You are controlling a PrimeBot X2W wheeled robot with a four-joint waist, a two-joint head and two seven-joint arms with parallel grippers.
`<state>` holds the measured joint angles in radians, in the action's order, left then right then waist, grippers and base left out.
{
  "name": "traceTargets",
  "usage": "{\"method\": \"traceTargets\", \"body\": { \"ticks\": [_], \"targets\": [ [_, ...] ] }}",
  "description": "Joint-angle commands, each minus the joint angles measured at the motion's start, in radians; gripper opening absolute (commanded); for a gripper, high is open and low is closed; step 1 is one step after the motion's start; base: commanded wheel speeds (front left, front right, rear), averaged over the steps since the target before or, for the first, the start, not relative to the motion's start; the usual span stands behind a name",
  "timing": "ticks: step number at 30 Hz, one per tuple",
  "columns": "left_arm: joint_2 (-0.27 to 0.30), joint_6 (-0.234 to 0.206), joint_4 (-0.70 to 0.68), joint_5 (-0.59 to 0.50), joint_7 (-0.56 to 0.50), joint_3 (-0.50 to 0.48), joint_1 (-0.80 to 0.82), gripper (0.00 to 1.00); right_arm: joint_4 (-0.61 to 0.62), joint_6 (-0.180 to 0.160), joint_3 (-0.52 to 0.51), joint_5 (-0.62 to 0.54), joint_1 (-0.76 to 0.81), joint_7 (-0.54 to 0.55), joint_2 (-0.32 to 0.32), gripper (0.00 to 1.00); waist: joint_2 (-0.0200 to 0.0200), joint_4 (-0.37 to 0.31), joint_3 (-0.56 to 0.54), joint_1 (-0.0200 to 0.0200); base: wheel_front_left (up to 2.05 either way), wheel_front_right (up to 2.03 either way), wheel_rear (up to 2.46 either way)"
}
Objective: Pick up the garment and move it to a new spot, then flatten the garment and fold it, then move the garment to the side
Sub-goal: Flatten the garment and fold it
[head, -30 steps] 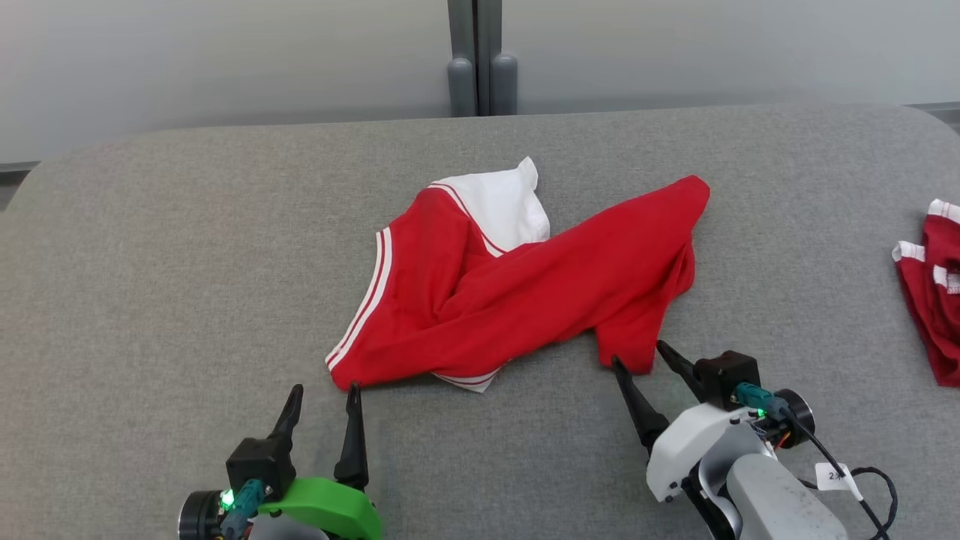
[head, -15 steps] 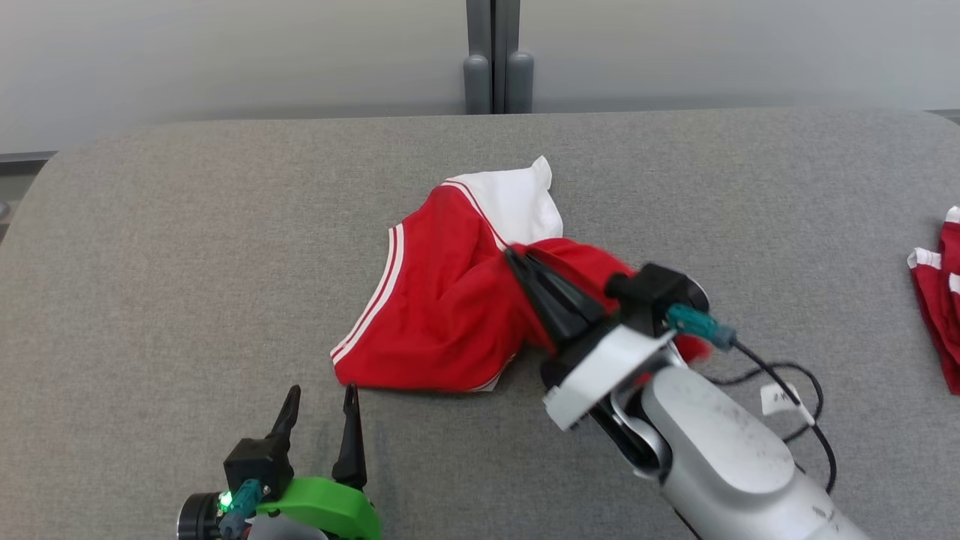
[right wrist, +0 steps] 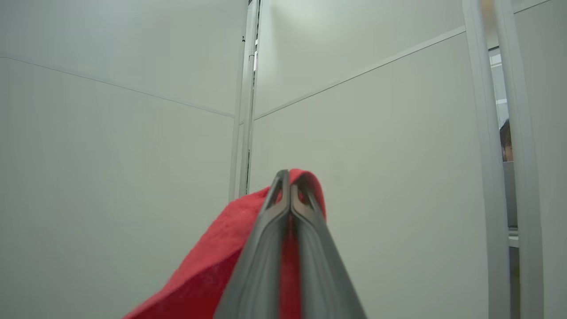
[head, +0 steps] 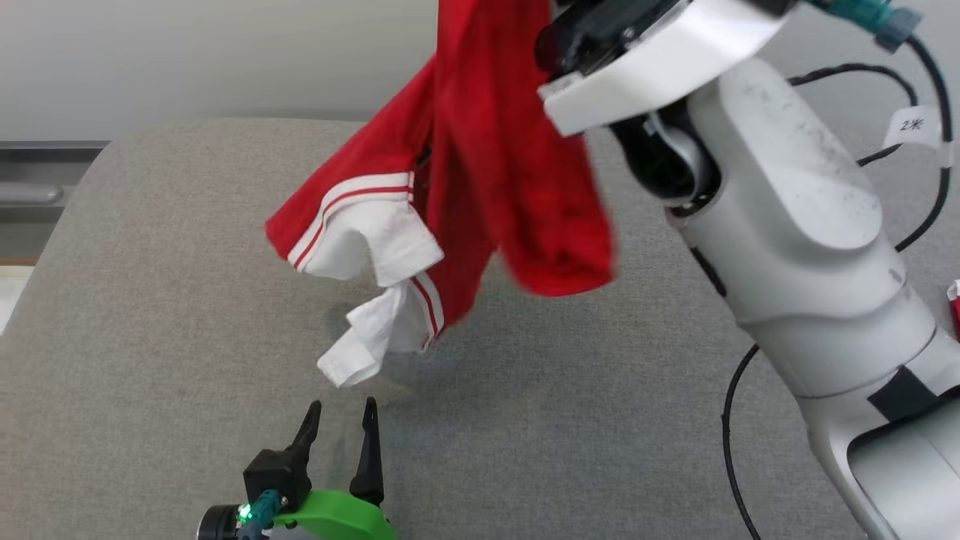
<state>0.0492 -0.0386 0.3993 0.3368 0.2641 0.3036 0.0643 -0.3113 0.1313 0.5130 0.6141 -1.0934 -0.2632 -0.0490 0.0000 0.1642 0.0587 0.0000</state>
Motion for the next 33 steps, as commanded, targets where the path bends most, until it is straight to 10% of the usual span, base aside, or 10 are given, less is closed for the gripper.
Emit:
{"method": "traceTargets", "body": {
  "ticks": [1,8,10,11,21,33],
  "targets": [
    [0.004,-0.002,0.003,0.004,0.000,0.003,-0.017,1.00,-0.024,-0.001,-0.031,-0.020,-0.010,-0.002,-0.005,0.00,0.0000,0.016,0.002,0.0000,0.00,0.00,0.00],
    [0.004,-0.010,-0.008,0.002,0.000,0.002,0.000,1.00,-0.296,-0.001,-0.249,-0.222,0.131,-0.001,-0.091,0.00,0.0000,0.016,0.036,0.0000,0.00,0.00,0.00],
    [0.004,-0.006,-0.011,-0.003,0.000,0.004,0.012,1.00,-0.399,-0.001,-0.302,-0.285,0.182,-0.002,-0.151,0.43,0.0000,0.014,0.052,0.0000,0.00,0.00,0.00],
    [0.004,-0.004,-0.012,-0.006,0.000,0.006,0.020,1.00,-0.446,-0.001,-0.339,-0.312,0.207,-0.002,-0.180,1.00,0.0000,0.012,0.060,0.0000,0.00,0.00,0.00],
    [0.004,0.003,-0.008,-0.014,0.000,0.018,0.064,1.00,-0.523,-0.001,-0.585,-0.470,0.391,-0.002,-0.233,1.00,0.0000,-0.043,0.102,0.0000,0.00,0.00,0.00],
    [0.004,0.019,0.019,-0.005,0.000,0.036,0.139,1.00,-0.339,-0.001,-0.552,-0.473,0.536,-0.002,-0.121,1.00,0.0000,-0.124,0.133,0.0000,0.00,0.00,0.00]
  ]
}}
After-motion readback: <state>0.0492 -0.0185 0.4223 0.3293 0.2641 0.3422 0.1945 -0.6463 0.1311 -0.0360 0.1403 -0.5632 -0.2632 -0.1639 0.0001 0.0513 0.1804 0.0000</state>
